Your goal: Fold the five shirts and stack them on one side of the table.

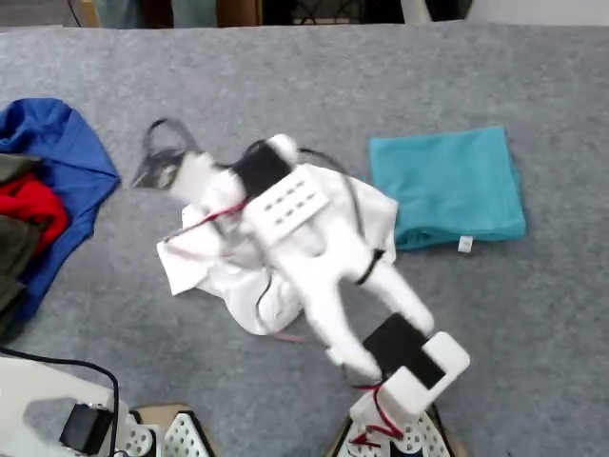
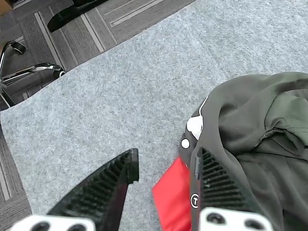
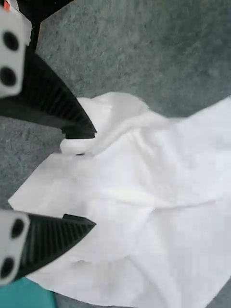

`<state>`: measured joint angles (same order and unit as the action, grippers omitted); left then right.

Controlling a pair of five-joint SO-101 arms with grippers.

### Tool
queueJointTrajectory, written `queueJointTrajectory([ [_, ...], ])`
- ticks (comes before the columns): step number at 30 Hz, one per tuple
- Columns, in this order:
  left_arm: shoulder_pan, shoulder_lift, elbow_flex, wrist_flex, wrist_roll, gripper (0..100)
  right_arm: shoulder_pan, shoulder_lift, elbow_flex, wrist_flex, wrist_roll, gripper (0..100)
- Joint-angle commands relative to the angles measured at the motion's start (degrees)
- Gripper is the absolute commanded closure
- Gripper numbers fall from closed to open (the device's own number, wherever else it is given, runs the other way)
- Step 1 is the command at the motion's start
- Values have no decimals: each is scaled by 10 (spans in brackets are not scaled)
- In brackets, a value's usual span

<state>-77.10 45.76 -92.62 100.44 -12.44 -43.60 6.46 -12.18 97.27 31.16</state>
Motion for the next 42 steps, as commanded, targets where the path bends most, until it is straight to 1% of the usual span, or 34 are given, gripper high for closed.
queueJointTrajectory([
  [1, -5, -7, -20, 5, -7, 791, -79, 8, -25, -25, 30, 733],
  [3, -7, -7, -20, 5, -6, 791, -110, 46, -25, -55, 71, 733],
  [6, -8, -6, -19, 5, -6, 791, -130, 111, -33, -120, 123, 734],
  [10, -14, 4, -20, 4, -5, 791, -156, 181, -86, -138, 99, 734],
  [12, -15, 11, -20, 4, -5, 791, -161, 211, -116, -142, 101, 744],
  [18, -31, 33, -25, 4, -8, 791, -159, 287, -183, -137, 103, 921],
  [20, -33, 35, -25, 4, -8, 791, -151, 295, -184, -127, 106, 910],
  [25, -32, 35, -25, 4, -8, 791, -140, 296, -180, -102, 123, 815],
  [27, -31, 35, -25, 4, -8, 791, -135, 297, -179, -103, 135, 797],
  [31, -29, 35, -25, 4, -8, 791, -127, 318, -183, -103, 146, 797],
  [42, -33, 35, -21, 4, -8, 791, -128, 370, -182, -151, 145, 797],
])
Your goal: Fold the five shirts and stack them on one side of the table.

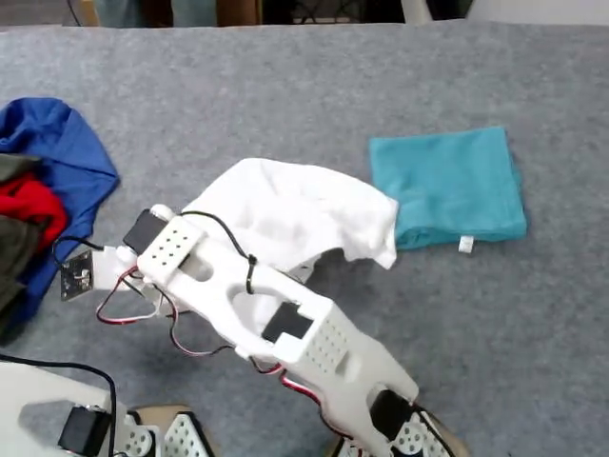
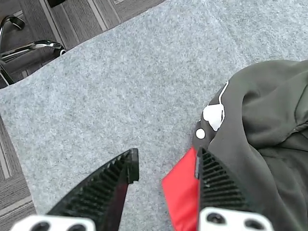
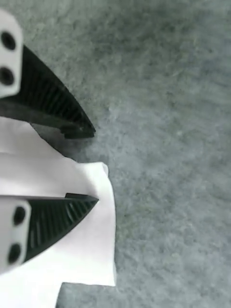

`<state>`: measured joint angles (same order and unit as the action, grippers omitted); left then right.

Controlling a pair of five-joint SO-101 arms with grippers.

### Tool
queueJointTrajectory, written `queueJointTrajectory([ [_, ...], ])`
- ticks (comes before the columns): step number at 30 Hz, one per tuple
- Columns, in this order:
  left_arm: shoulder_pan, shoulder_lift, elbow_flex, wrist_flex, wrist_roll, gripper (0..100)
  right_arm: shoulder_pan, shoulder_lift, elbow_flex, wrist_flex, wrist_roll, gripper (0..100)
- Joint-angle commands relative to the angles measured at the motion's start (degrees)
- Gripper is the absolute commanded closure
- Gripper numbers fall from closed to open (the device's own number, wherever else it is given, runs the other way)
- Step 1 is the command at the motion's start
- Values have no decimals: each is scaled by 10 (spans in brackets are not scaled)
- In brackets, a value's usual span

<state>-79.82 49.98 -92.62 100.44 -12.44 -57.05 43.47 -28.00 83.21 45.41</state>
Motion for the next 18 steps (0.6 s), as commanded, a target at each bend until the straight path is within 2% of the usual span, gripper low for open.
queueJointTrajectory([
  [1, -6, -7, -21, 4, -8, 791, 6, 1, -25, -11, 3, 797],
  [12, -7, -7, -21, 4, -8, 791, 8, 39, -27, -43, 1, 803],
  [18, -12, -7, -20, 4, -7, 791, 10, 46, -41, -40, 0, 963],
])
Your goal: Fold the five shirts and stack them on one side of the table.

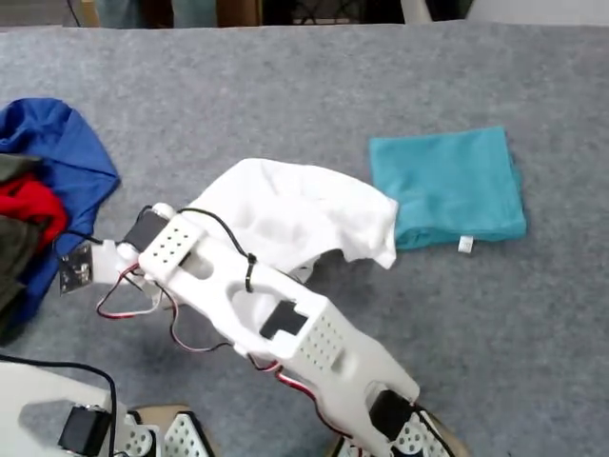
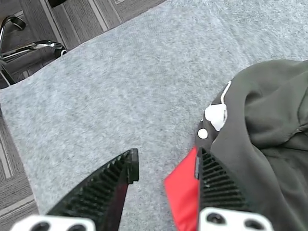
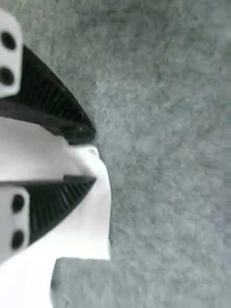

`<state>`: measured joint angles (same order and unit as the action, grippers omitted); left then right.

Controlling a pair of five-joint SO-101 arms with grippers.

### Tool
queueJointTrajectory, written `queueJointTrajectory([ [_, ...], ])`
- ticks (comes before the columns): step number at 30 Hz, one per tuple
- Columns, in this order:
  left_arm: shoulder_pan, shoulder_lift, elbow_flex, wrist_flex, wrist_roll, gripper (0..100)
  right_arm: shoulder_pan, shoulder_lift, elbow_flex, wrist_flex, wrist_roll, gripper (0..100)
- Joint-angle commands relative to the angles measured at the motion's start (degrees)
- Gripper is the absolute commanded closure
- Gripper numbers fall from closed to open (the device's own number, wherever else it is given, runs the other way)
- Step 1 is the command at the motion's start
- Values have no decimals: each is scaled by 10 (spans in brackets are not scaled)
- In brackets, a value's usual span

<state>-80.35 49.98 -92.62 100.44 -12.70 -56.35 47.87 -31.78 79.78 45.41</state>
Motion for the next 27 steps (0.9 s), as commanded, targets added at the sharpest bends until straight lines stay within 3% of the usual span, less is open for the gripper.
queueJointTrajectory([
  [1, -7, -6, -20, 4, -4, 791, 3, 3, -4, -7, -1, 979],
  [10, -16, -6, -20, 4, -5, 791, 42, -2, -46, 16, -20, 985],
  [19, -22, -6, -20, 4, -6, 791, 63, -69, -419, 182, -21, 985],
  [24, -23, -6, -20, 4, -6, 791, 16, -94, -634, 171, -55, 985],
  [27, -24, -6, -20, 4, -6, 791, -22, -136, -631, 113, -83, 985],
])
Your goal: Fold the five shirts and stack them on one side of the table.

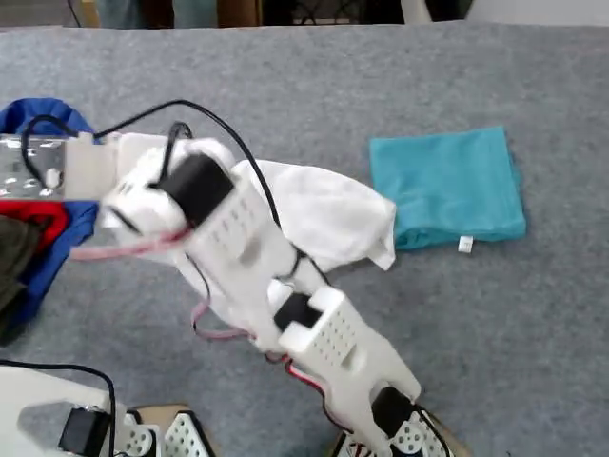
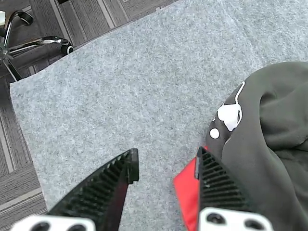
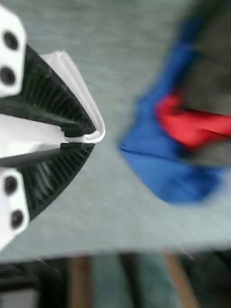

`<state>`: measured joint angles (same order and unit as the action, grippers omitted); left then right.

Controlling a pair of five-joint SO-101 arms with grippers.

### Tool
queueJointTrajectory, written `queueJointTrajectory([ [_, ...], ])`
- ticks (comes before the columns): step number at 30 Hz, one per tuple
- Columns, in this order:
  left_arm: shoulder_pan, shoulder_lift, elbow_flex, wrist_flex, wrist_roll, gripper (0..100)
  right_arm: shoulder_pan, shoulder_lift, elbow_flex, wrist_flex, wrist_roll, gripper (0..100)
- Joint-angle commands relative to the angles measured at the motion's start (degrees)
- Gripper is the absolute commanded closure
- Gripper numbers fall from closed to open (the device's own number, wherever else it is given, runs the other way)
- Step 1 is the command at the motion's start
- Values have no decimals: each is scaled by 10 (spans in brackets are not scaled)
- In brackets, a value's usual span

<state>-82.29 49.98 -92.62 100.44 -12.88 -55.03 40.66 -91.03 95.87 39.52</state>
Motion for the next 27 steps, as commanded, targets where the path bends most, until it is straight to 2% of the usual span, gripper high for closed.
queueJointTrajectory([
  [1, -6, -6, -20, 4, -4, 791, -46, -85, -27, -76, -33, 985],
  [8, -12, -11, -20, 5, -4, 791, -121, -211, 102, -307, -49, 985],
  [13, -15, -12, -20, 5, -16, 791, -111, -272, 217, -446, -41, 985],
  [15, -15, -12, -20, 5, -28, 791, -84, -282, 256, -446, -22, 985],
  [18, -15, -12, -20, 5, -29, 791, -3, -283, 304, -406, -18, 985],
  [24, -11, -12, -22, 5, -29, 791, 178, -282, 409, -193, -15, 985],
  [27, 3, -12, -21, 5, -29, 791, 268, -282, 482, -130, -8, 985],
])
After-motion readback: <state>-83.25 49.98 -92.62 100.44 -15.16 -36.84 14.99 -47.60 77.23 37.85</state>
